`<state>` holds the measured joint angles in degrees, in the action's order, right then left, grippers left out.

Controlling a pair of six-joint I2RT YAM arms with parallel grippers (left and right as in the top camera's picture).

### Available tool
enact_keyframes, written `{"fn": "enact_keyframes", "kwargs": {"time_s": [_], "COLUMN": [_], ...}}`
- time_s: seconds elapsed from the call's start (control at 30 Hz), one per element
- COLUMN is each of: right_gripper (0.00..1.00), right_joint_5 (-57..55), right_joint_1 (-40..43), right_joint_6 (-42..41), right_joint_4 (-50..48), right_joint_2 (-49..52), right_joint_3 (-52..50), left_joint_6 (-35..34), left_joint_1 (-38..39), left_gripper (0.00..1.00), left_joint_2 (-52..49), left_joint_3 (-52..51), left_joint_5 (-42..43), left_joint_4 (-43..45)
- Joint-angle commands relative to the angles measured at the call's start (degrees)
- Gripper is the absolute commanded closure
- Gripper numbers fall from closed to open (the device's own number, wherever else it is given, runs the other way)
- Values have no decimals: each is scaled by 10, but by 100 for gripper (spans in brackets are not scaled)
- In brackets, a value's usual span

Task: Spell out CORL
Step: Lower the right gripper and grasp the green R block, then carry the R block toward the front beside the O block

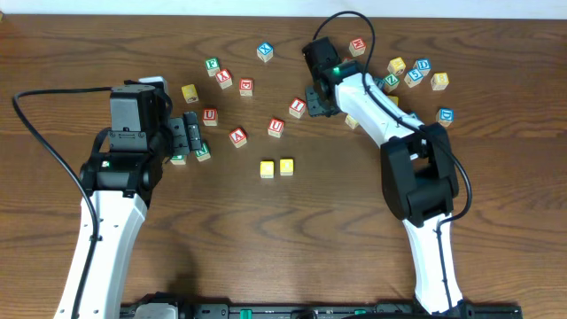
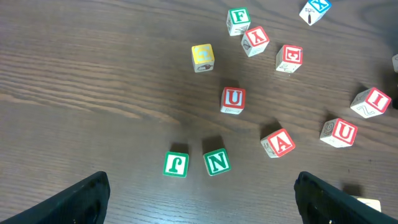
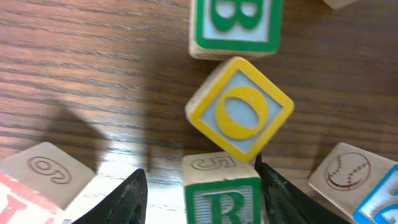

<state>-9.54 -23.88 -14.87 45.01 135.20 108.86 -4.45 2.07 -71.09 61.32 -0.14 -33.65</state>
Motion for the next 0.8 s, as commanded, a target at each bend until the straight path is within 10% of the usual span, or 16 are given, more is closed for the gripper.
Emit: {"fn": "enact_keyframes", "kwargs": {"time_s": [0.0, 0.5, 0.77], "right_gripper": [48, 60, 85], "right_joint_5": [-9, -9, -9], "right_joint_1": [5, 7, 7], "right_joint_6": [-5, -19, -21], "right_joint_4": [5, 12, 10], "right_joint_2": [-1, -1, -1], "right_joint_3": [10, 10, 10], "left_joint_6": [2, 2, 2], "left_joint_1": [-2, -2, -2], "left_gripper": [7, 7, 7], "left_joint_2": [-7, -12, -12], "left_joint_3": [0, 0, 0], "left_joint_5": [-5, -5, -5], "left_joint_4": [-2, -2, -3]}}
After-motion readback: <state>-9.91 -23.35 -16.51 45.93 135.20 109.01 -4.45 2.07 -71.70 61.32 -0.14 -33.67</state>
